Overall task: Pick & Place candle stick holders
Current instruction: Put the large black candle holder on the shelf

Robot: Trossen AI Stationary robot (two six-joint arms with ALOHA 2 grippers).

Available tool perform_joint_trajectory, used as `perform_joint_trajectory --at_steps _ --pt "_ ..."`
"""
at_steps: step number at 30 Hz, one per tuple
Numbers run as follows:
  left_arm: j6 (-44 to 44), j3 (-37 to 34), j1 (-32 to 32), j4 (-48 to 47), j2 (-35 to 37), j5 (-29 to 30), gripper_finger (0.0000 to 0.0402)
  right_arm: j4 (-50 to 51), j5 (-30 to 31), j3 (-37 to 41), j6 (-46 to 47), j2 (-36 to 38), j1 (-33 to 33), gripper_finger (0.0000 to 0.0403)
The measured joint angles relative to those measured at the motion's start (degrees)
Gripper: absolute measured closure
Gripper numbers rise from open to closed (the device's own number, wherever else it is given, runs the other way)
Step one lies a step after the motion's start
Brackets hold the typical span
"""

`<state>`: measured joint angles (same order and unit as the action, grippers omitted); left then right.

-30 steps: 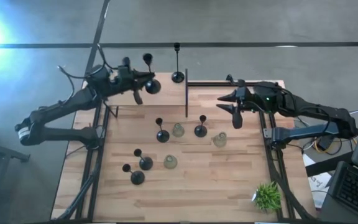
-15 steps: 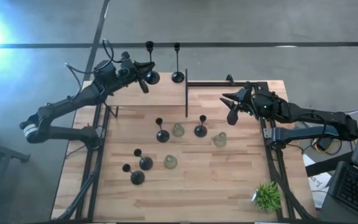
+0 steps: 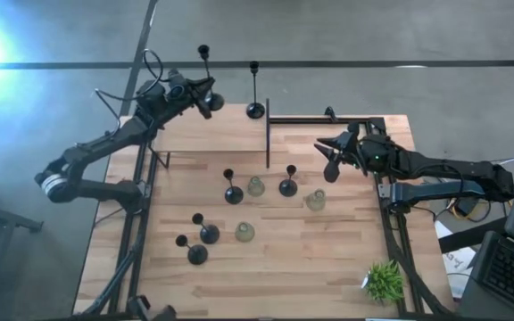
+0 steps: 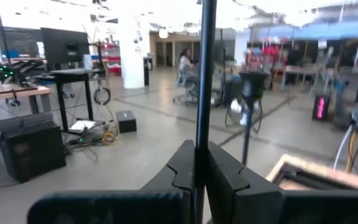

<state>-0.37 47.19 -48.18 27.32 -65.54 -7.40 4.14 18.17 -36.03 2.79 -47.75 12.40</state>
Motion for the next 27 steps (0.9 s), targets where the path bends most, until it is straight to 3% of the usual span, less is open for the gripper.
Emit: perform_joint_trajectory --at_steps 13,27 --pt "-2.3 -9.2 -3.9 12.5 -3.6 0.9 0.0383 -0.6 0.0 0.0 0.1 0.0 0.0 0.0335" --pt "-1.4 -9.8 -4.0 16.8 -9.1 1.3 0.0383 -1.5 0.0 0.2 -0.4 -0.1 0.0 0.0324"
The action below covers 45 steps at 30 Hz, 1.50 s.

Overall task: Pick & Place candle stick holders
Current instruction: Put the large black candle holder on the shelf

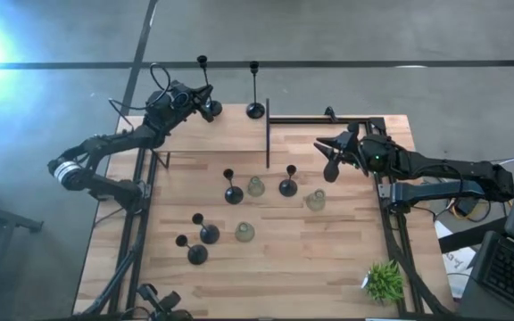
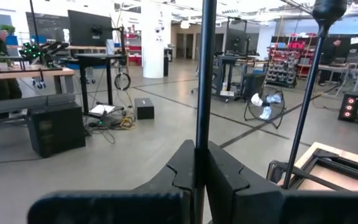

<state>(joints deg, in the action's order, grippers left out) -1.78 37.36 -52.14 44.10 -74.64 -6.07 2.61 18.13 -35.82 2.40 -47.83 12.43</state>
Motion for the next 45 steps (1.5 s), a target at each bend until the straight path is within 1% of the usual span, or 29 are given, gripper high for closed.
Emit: perform_joint_trajectory --at_steps 10,17,27,40,45 --pt "1.2 -0.2 0.0 0.0 0.0 0.0 0.0383 -0.3 -0.1 1.3 0.1 0.0 0.0 0.0339" --pt "1.4 -0.2 0.0 0.7 -0.3 -0.7 0.0383 -2.1 -0.1 2.2 0.2 0.0 0.0 0.0331" --pt "0.1 -0.2 -0.1 3.0 -4.0 -0.9 0.0383 -2.1 -0.1 2.5 0.0 0.1 0.0 0.0318" --pt "0.5 -1.8 -0.3 2.4 -2.8 -0.8 0.0383 -2.0 0.0 2.7 0.1 0.1 0.0 0.0339" --pt "0.5 -2.0 -0.3 1.3 -1.1 -0.6 0.0383 -2.0 0.0 2.7 0.2 0.1 0.0 0.0337"
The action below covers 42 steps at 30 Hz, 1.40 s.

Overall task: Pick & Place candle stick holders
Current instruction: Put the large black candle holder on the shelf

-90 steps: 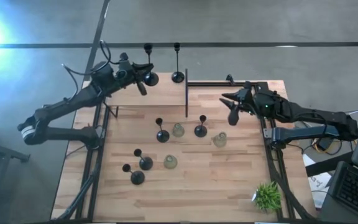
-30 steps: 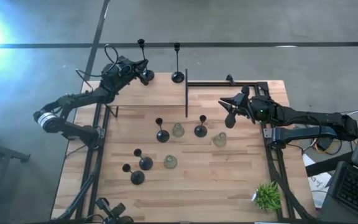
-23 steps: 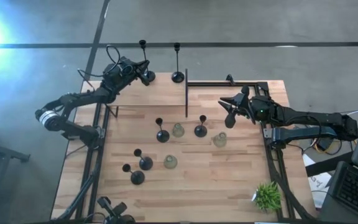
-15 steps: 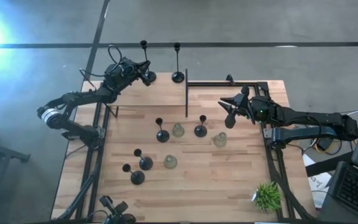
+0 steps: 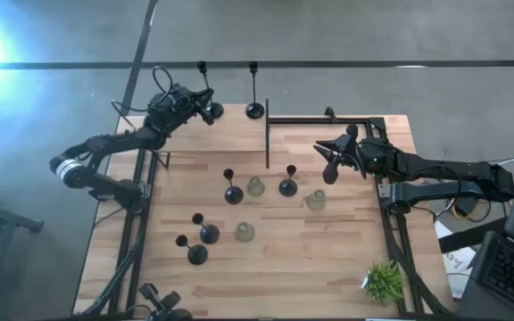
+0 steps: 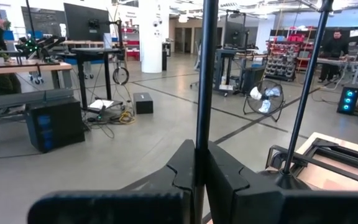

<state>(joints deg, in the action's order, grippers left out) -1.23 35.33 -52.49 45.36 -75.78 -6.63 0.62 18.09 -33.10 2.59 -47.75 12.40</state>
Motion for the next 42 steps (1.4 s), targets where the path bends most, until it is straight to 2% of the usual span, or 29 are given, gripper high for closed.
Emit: perform_joint_trajectory --at_steps 15,23,32,38,42 --pt "0.8 -0.1 -0.1 -1.4 0.9 -0.2 0.0383 -0.1 0.0 0.0 0.0 0.0 0.0 0.0323" --pt "-2.1 -0.1 -0.1 -1.5 0.8 -1.3 0.0292 -0.1 0.0 0.0 -0.1 0.0 0.0 0.0335" --pt "-3.4 -0.1 -0.1 -3.5 1.7 -1.5 0.0226 -0.1 0.0 0.1 0.0 0.0 0.0 0.0322" --pt "-1.4 -0.1 -0.2 -10.5 6.4 -1.9 0.0185 0.0 0.0 0.5 -0.2 -0.1 0.0 0.0315" --pt "-0.1 0.0 -0.2 -17.0 12.2 -2.8 0.0176 0.0 0.0 0.5 -0.1 -0.1 0.0 0.0315"
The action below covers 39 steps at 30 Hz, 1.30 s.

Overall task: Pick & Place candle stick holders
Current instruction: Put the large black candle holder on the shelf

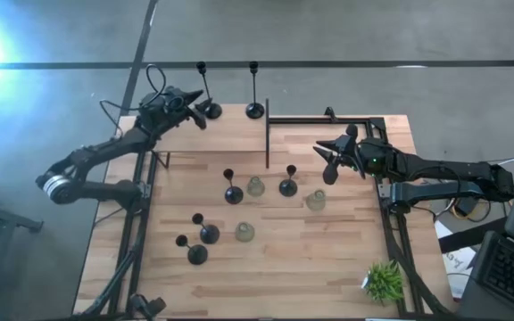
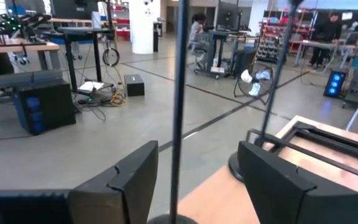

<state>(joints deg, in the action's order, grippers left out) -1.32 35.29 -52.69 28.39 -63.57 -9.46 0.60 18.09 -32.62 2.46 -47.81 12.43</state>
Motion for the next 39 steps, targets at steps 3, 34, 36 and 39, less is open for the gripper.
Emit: perform_joint_trajectory --at_steps 3,34,36,39 --pt "1.5 0.0 0.0 -6.9 5.3 -0.8 0.0176 0.0 0.0 0.0 0.1 0.0 0.0 0.0320" --pt "9.1 0.0 2.3 -76.9 36.3 -49.6 0.0188 -0.1 0.0 0.1 0.5 0.0 0.0 0.0326" --pt "8.6 0.0 2.5 -79.3 37.9 -49.0 0.0190 -0.1 -0.1 0.1 0.4 0.0 0.0 0.0330" --pt "8.2 -0.3 2.7 -83.5 40.2 -47.6 0.0191 -0.1 -0.1 0.1 0.6 0.0 0.0 0.0336"
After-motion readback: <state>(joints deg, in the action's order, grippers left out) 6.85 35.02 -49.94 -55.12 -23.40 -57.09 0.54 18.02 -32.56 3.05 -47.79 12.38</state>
